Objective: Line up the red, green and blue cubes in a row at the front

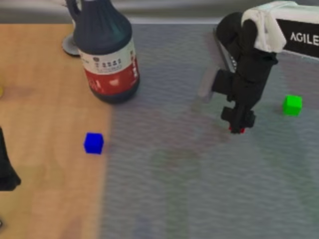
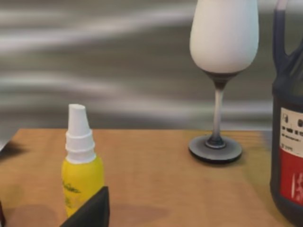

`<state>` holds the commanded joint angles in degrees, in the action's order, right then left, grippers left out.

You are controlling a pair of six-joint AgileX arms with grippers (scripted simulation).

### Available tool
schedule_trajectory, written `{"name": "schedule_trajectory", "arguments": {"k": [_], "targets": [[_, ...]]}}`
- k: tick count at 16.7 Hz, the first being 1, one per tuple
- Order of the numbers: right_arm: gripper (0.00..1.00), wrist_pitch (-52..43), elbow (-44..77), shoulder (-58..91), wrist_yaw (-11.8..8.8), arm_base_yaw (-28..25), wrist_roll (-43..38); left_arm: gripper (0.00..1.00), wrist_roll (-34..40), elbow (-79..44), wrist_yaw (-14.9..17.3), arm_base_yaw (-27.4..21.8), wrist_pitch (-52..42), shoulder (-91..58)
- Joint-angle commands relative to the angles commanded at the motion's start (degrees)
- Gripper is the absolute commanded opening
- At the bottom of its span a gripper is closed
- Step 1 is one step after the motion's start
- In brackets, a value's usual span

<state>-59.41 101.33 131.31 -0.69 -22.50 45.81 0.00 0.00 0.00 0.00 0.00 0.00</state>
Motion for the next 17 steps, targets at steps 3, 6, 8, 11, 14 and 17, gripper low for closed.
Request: {"name": "schedule_trajectory", "arguments": {"k": [3, 6, 8, 11, 14, 17], "targets": [[0.00, -5.7, 3.5, -2.0, 0.0, -0.3, 0.1, 1.00, 0.0, 0.0, 0.0, 0.0, 0.0, 0.0], [0.00, -6.7, 4.3, -2.7, 0.0, -0.3, 0.1, 1.00, 0.0, 0.0, 0.0, 0.0, 0.0, 0.0], [0.00, -6.6, 4.2, -2.5, 0.0, 0.0, 0.0, 1.00, 0.0, 0.0, 0.0, 0.0, 0.0, 0.0], [0.00, -7.1, 5.1, -2.1, 0.0, -2.2, -0.9, 1.00, 0.0, 0.0, 0.0, 0.0, 0.0, 0.0], [0.00, -8.5, 7.5, -1.0, 0.1, -9.2, -3.8, 1.00, 0.0, 0.0, 0.0, 0.0, 0.0, 0.0], [0.00, -10.5, 10.4, 0.1, 0.1, -18.7, -8.0, 1.00, 0.0, 0.0, 0.0, 0.0, 0.0, 0.0]]}}
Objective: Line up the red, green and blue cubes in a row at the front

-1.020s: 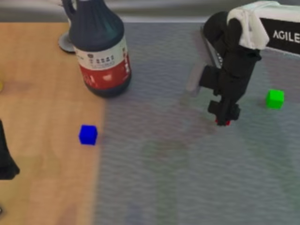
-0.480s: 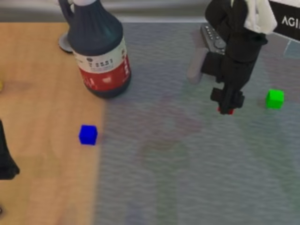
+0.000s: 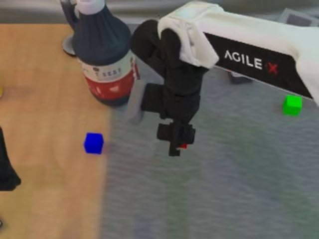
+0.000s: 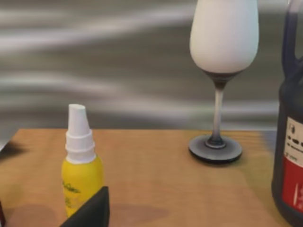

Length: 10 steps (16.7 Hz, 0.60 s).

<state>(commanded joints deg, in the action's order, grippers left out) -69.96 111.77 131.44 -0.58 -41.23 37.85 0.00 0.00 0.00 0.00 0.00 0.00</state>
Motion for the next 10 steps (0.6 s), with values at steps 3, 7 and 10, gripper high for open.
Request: {"name": "schedule_trajectory", "arguments": {"k": [3, 7, 10], "targets": [[0.00, -1.9, 2.8, 1.0, 0.0, -10.1, -4.1, 1.00, 0.0, 0.0, 0.0, 0.0, 0.0, 0.0], [0.00, -3.1, 5.0, 1.2, 0.2, -17.7, -7.7, 1.00, 0.0, 0.0, 0.0, 0.0, 0.0, 0.0], [0.00, -3.2, 5.1, 1.2, 0.2, -18.0, -7.9, 1.00, 0.0, 0.0, 0.0, 0.0, 0.0, 0.0]]}}
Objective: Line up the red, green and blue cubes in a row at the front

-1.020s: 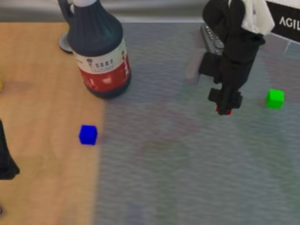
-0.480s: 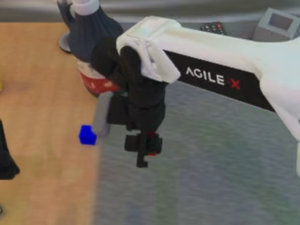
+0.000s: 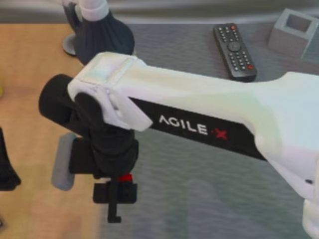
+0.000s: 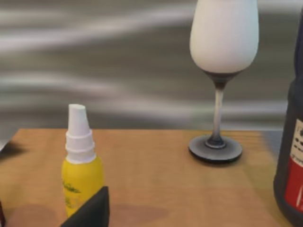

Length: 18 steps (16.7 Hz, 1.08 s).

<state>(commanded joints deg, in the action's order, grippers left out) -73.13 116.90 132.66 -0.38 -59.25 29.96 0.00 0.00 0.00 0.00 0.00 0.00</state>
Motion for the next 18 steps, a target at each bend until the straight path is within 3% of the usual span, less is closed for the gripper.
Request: {"name": "schedule_trajectory", "arguments": {"k": [3, 10, 15, 18], "targets": [[0.00, 1.0, -1.0, 0.0, -0.1, 0.1, 0.0, 1.00, 0.0, 0.0, 0.0, 0.0, 0.0, 0.0], [0.00, 13.4, -10.7, 2.5, 0.0, 0.0, -0.2, 1.00, 0.0, 0.0, 0.0, 0.0, 0.0, 0.0], [0.00, 14.1, -11.3, 2.7, 0.0, -0.1, -0.1, 1.00, 0.0, 0.0, 0.0, 0.0, 0.0, 0.0], [0.23, 14.1, -11.3, 2.7, 0.0, -0.1, -0.1, 1.00, 0.0, 0.0, 0.0, 0.0, 0.0, 0.0]]}}
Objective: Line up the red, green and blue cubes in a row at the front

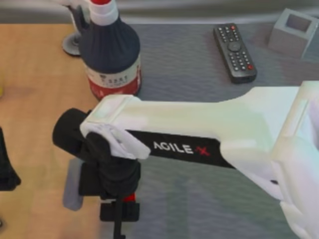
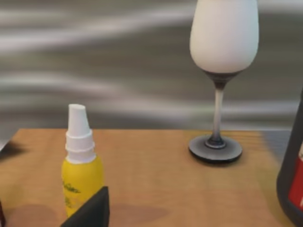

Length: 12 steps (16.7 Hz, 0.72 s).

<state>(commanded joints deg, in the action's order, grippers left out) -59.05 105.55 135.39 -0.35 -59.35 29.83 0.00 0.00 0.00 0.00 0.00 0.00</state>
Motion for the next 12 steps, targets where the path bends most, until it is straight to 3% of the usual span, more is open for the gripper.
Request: {"name": "schedule_trajectory", "arguments": {"k": [10, 12], "targets": [[0.98, 0.0, 0.0, 0.0, 0.0, 0.0, 0.0, 1.00, 0.0, 0.0, 0.0, 0.0, 0.0, 0.0], [1.00, 0.0, 0.0, 0.0, 0.0, 0.0, 0.0, 1.00, 0.0, 0.0, 0.0, 0.0, 0.0, 0.0]]}}
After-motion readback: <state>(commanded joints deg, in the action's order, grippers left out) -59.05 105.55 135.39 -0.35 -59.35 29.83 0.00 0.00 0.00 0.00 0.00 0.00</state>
